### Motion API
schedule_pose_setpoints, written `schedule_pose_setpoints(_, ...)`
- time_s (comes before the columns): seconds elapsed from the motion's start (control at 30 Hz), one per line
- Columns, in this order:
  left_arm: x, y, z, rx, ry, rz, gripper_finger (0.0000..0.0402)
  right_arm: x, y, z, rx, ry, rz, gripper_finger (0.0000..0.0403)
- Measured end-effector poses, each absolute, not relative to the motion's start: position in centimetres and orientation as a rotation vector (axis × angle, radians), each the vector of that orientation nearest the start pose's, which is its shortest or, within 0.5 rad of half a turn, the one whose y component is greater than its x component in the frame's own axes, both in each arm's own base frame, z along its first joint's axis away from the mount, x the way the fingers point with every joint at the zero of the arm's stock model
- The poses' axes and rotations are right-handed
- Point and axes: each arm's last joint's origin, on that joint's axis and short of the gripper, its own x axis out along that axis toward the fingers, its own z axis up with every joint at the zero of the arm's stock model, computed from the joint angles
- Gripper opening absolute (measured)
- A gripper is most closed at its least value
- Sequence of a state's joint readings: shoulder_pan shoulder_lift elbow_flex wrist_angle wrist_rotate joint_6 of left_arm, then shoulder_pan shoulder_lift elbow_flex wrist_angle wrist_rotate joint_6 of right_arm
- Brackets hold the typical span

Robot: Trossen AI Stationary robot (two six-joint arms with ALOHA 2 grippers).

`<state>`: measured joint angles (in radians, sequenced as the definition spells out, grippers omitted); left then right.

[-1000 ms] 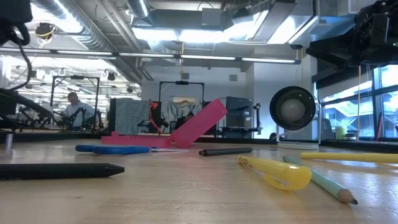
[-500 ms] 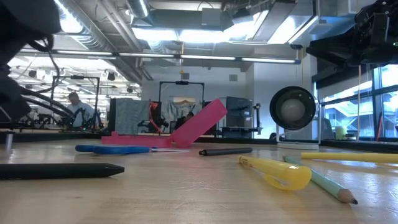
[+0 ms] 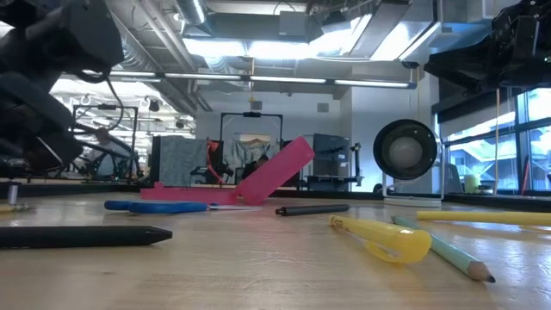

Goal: Pick & place school supplies into a supply box
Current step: Put the yellow pencil into the red supply box

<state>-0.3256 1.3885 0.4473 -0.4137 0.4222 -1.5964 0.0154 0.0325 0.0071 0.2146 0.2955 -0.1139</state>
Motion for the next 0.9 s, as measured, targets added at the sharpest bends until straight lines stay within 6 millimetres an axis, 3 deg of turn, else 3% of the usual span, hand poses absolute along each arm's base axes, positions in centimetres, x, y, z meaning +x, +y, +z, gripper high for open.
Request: schedule_pose_setpoints(0.9,18.1,-6.7,12.1,-1.295,1.457,0.716,0.0011,9.6,-0.7,18.4,-0.087,-0.172,-0.29,0.0172)
